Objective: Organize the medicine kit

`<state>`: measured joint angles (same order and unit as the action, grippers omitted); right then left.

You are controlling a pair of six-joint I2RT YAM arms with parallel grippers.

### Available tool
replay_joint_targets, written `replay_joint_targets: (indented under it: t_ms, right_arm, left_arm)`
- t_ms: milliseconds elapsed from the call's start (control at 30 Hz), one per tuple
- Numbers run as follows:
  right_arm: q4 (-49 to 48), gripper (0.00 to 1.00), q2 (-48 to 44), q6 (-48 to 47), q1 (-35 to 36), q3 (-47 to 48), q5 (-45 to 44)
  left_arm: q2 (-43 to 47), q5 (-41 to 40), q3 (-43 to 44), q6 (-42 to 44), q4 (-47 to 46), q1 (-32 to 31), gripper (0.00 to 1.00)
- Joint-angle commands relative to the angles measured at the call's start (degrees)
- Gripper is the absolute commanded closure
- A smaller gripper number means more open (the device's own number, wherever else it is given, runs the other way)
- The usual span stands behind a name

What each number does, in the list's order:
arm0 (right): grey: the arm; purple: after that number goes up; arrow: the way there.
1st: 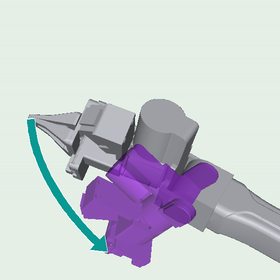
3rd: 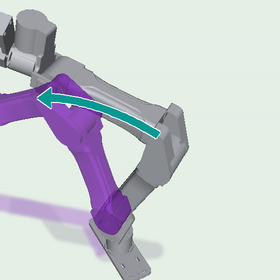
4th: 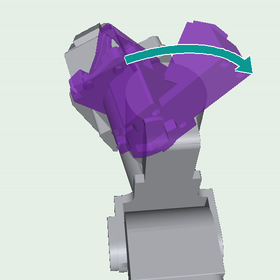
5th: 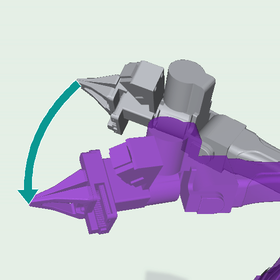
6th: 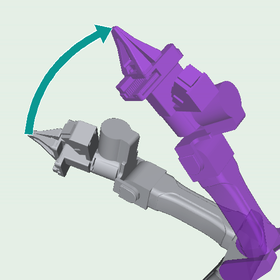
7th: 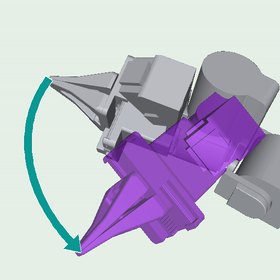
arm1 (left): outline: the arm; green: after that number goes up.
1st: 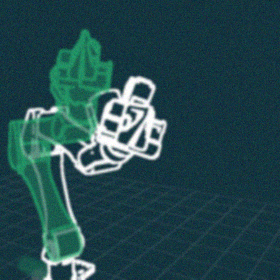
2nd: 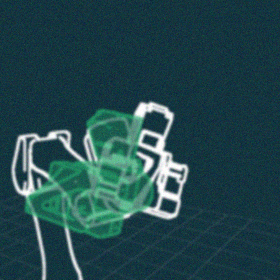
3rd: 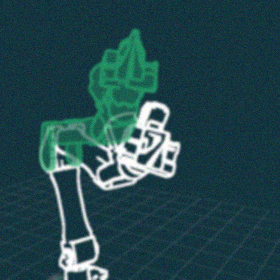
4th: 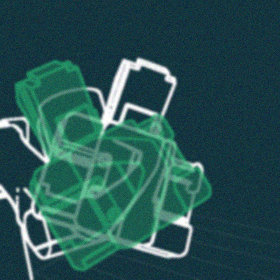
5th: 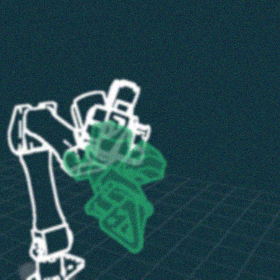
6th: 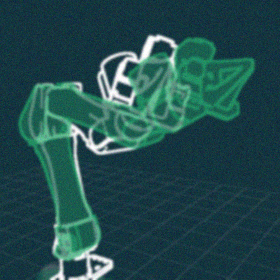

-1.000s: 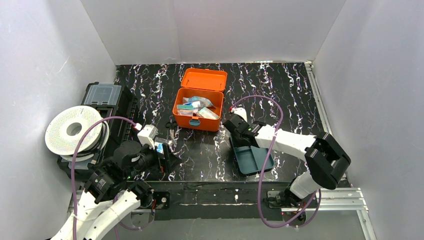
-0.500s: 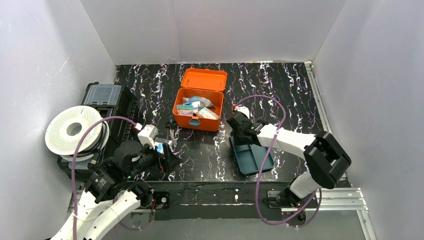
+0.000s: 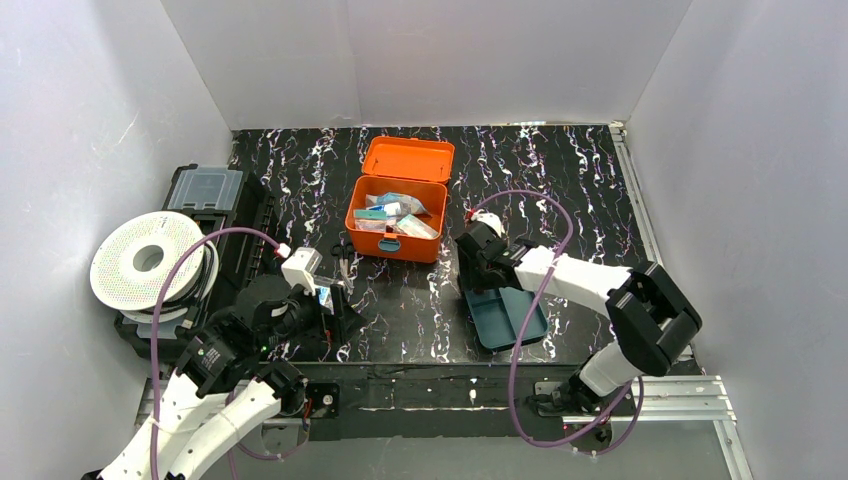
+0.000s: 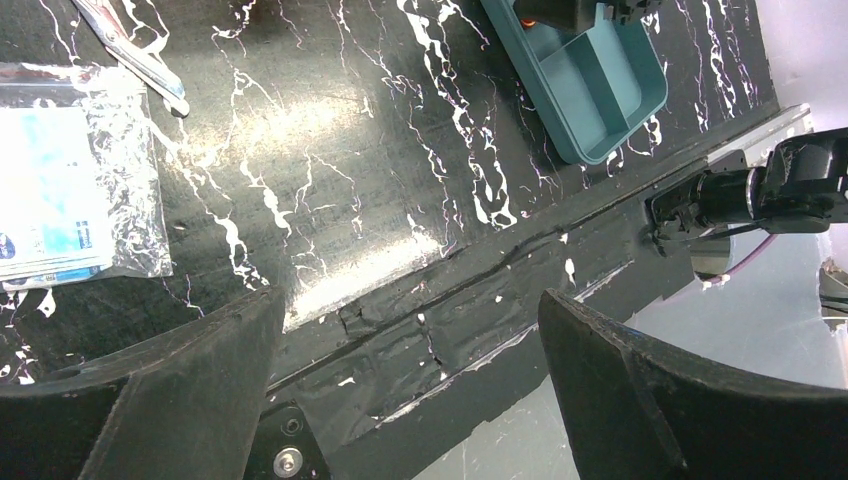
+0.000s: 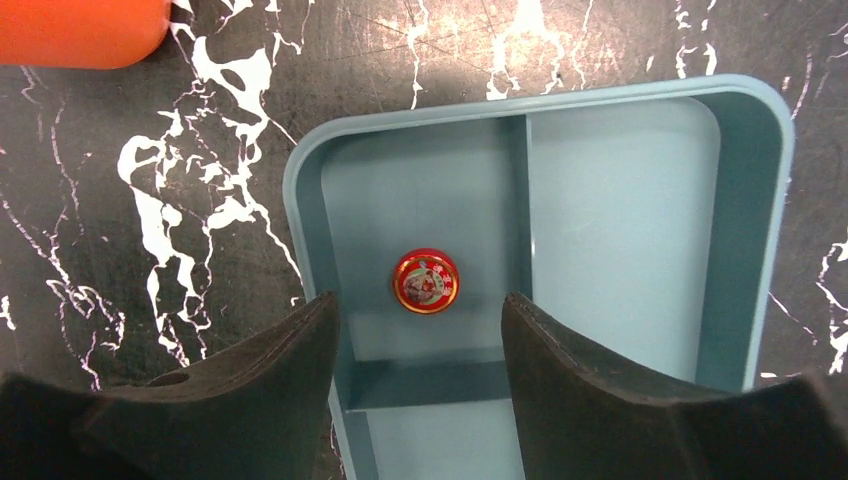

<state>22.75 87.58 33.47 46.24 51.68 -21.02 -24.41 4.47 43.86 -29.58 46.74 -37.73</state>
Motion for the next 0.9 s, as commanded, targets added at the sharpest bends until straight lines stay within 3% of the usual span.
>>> replay_joint_targets:
  t_ms: [0,433,867]
  right_arm:
    - [3.7,0.30,-5.8,-2.1,-0.2,2.1,-0.9]
    - [9.2,0.19,-24.1,-4.9,-0.2,-1.7,-0.2]
    - [4.1,0.16,-27.4,-3.6,-0.2,-1.5,5.3]
  left_arm:
    - [-0.6,-0.4,-0.1,0.5,0.2,-0.1,0.02]
    - [1.3,1.2,-0.4,0.6,-0.6,-0.1,0.02]
    - [-2.4,-1.7,0.8,-0.1,1.0,-0.1,0.02]
